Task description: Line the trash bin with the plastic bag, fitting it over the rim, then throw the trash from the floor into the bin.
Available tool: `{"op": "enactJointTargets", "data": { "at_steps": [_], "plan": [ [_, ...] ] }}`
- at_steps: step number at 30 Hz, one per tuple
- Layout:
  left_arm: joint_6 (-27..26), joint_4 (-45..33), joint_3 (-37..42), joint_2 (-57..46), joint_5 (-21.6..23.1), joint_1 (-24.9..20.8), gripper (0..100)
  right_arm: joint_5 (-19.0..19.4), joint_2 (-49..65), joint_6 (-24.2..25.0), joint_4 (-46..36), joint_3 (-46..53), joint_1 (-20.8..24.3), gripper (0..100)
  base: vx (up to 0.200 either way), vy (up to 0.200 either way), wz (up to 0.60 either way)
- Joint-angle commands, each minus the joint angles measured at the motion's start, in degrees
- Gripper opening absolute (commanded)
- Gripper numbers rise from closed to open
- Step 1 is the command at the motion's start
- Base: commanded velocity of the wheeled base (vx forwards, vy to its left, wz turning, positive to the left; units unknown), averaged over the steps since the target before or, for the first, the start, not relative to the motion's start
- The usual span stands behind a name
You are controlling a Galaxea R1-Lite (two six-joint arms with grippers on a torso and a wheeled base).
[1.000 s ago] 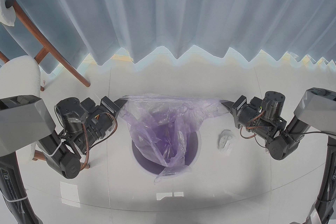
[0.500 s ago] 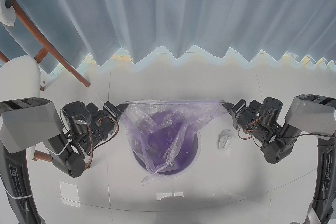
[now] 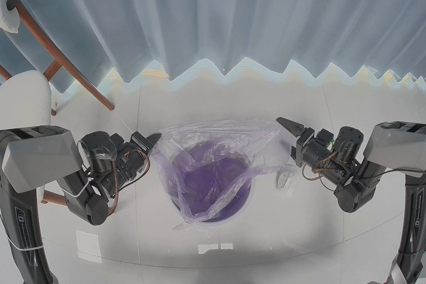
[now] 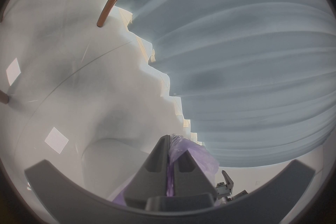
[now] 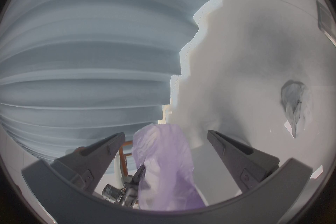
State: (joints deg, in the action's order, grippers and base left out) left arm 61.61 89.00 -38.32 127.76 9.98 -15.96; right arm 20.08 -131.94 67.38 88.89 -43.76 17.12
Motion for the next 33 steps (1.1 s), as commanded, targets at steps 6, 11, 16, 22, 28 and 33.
{"op": "enactJointTargets", "data": {
  "at_steps": [6,11,16,22,28,33],
  "plan": [
    [0.00,0.03,0.17,-0.84,-0.14,0.58,0,7.26,13.90,-0.76,-17.61,5.27,2.22,100,0.000,0.000,0.00],
    [0.00,0.03,0.17,-0.84,-0.40,0.49,0,7.26,14.43,-2.87,-19.28,7.64,6.26,100,0.000,0.000,0.00],
    [0.00,0.12,0.17,-0.76,-0.40,0.49,0,7.17,14.52,-3.57,-19.28,9.31,8.90,100,0.000,0.000,0.00],
    [0.00,0.03,-0.01,-0.58,-1.28,0.49,0,6.38,13.90,-3.66,-19.46,10.45,11.54,100,0.000,0.000,0.00],
    [0.00,0.12,-0.01,-0.58,-1.28,0.66,0,4.53,13.90,-3.74,-20.08,10.45,12.24,0,0.000,0.000,0.00],
    [-0.09,0.03,0.08,-0.67,-1.37,1.19,0,4.53,14.78,-7.52,-25.44,9.57,10.66,0,0.000,0.000,0.00]
  ]
}}
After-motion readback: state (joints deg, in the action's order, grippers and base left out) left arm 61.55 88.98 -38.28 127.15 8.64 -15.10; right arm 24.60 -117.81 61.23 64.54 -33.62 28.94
